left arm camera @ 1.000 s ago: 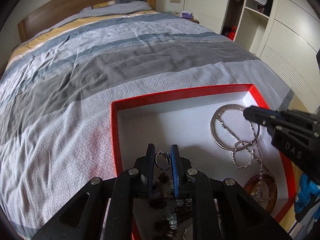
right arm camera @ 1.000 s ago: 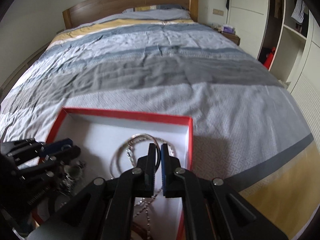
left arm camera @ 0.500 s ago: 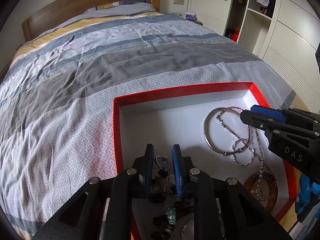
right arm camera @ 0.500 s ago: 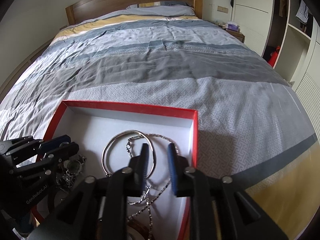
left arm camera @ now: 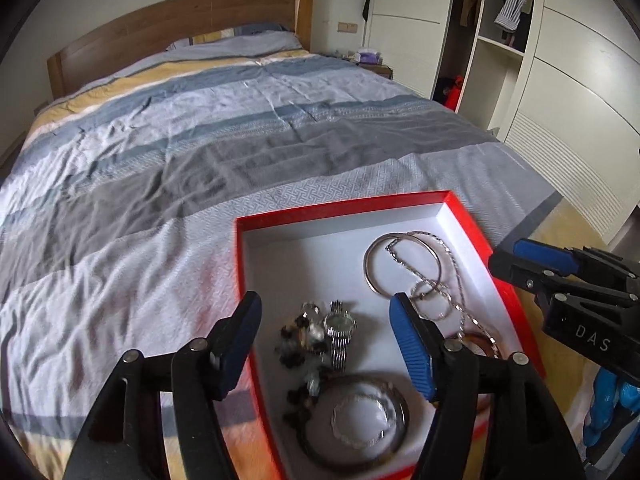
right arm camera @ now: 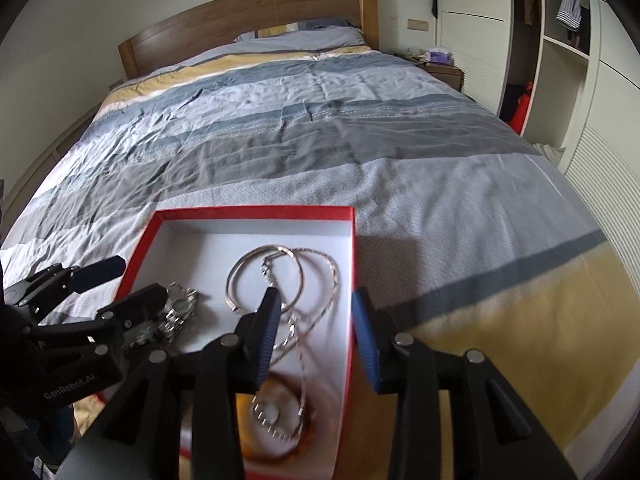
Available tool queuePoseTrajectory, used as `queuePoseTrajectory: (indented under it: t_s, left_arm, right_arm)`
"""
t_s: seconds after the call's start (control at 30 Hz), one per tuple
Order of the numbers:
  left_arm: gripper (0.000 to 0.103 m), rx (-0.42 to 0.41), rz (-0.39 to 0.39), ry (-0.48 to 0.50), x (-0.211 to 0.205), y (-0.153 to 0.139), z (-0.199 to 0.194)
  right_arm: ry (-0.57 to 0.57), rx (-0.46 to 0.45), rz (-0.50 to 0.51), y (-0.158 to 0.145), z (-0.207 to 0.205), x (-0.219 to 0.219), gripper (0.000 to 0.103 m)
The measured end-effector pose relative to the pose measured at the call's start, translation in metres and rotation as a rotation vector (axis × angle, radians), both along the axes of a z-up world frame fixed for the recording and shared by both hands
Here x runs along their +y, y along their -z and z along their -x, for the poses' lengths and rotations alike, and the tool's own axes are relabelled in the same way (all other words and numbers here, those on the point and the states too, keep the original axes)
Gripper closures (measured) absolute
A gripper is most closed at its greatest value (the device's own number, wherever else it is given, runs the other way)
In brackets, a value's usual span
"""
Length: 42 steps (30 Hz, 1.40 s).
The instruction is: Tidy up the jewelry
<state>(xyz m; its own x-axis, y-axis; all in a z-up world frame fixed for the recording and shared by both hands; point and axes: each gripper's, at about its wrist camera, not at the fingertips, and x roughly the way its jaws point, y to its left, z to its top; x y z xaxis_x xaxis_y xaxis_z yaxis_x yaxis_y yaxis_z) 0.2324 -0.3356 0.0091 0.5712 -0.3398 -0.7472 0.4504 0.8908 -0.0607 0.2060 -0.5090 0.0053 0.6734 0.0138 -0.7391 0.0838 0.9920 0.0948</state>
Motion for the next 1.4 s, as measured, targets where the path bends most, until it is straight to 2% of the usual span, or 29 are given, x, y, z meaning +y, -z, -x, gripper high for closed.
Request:
queuePoseTrajectory:
  t_s: [0.17,0.53,0.83,1.03,1.2,1.4]
  left_arm:
    - [0.029,-0.028,-0.02,-0.06,0.026,-0.019,0.029]
    - [0.024,-0.043,-0.052,-0.203,0.103,-0.039,0.091]
    - [0.02,-0.086,-0.068,-0.319,0.162,-0.055,0.137]
    - [0.011,-0.133,-0.07,-0.368,0.193,-0.07,0.166]
    - [0.002,-0.169,-0.065,-0.406,0.216,-0.08,0.189]
    - [0.001,-0.205,-0.04,-0.462,0.242,-0.088,0.215]
  right_arm:
    - [-0.012,-0.003,-0.009,-0.011,0.026,0.021,0.063]
    - [-0.068,-0.008,-0.013,-0.026,0.08,0.09,0.053]
    - [-0.099,-0.053,0.032,-0.05,0.115,0.133,0.042]
    - [-0.099,-0.091,0.033,-0.068,0.137,0.152,0.034]
    - [-0.106,-0.108,0.032,-0.074,0.154,0.168,0.031]
    - [-0.095,-0.136,0.032,-0.078,0.176,0.186,0.03]
